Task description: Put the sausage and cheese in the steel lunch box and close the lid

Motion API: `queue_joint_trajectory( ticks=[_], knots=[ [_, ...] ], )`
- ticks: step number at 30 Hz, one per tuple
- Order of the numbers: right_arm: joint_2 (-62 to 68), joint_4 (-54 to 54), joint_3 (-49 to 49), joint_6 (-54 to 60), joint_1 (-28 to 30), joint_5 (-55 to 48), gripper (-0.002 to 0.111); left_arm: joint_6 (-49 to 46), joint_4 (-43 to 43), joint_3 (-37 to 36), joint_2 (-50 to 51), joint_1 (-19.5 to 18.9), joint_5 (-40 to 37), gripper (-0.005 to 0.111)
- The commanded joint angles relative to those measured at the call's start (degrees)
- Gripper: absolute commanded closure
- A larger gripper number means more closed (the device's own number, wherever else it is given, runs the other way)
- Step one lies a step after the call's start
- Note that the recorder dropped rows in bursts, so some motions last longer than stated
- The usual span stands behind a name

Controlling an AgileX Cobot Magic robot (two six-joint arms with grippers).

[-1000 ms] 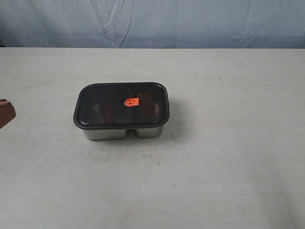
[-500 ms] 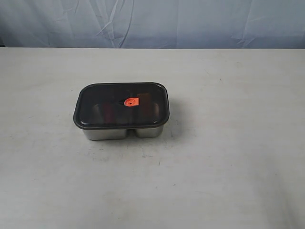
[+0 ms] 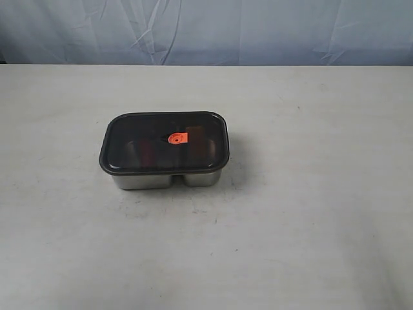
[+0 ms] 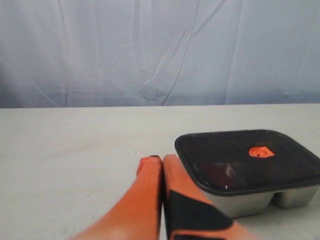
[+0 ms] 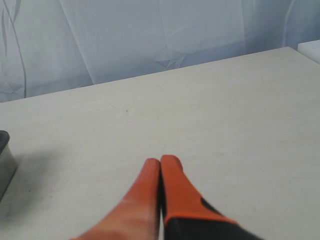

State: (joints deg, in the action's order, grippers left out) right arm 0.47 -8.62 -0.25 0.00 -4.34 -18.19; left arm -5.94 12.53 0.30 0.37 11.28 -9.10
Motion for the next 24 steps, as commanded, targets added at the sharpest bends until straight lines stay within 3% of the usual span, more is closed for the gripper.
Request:
queue_joint_trajectory(
  ticks=[1, 5, 13, 24],
  knots=[
    [-0.5, -0.3, 0.3, 0.4, 0.3, 0.5, 0.108, 1.2, -3.1, -0.3, -0.4, 0.2, -3.8, 0.106],
    [-0.5, -0.9, 0.3, 0.4, 0.3, 0.5, 0.108, 1.2, -6.5, -0.3, -0.4, -0.5, -3.8, 0.106],
    [-0.5, -0.9, 0.3, 0.4, 0.3, 0.5, 0.108, 4.6, -8.4, -0.3, -0.4, -6.9, -3.8, 0.106],
    [-0.5, -0.9, 0.3, 0.4, 0.3, 0.5, 0.108, 7.3, -11.9, -0.3, -0.4, -7.3, -2.0, 0.106]
  ],
)
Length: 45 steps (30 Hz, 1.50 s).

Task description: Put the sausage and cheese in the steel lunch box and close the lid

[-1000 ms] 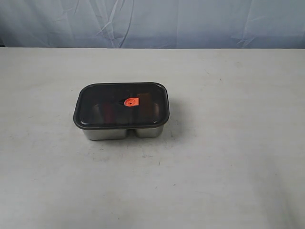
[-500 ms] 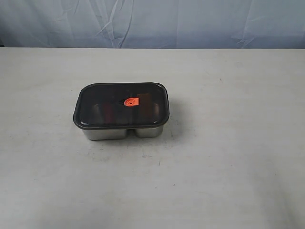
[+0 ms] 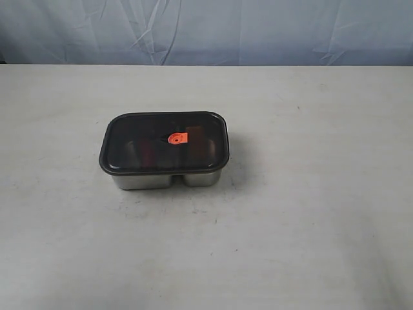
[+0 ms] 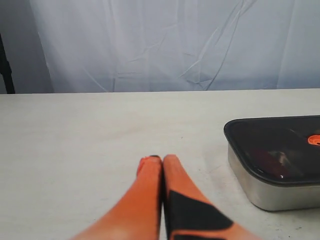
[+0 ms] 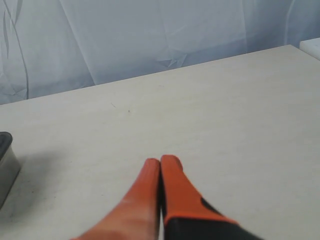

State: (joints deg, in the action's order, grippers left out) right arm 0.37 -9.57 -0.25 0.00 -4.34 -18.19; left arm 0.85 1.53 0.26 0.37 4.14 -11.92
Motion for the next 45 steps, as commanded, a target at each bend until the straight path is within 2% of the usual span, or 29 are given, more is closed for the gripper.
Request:
queue_joint_trajectory(
  ticks=[1, 45],
  knots=[
    [-0.4, 0.1, 0.3, 0.4, 0.3, 0.5, 0.108, 0.5, -1.1, -0.3, -0.4, -0.2, 0.8, 0.106],
    [-0.4, -0.1, 0.3, 0.0, 0.3, 0.5, 0.108, 0.3, -2.5, -0.3, -0.4, -0.2, 0.5, 0.106]
  ],
)
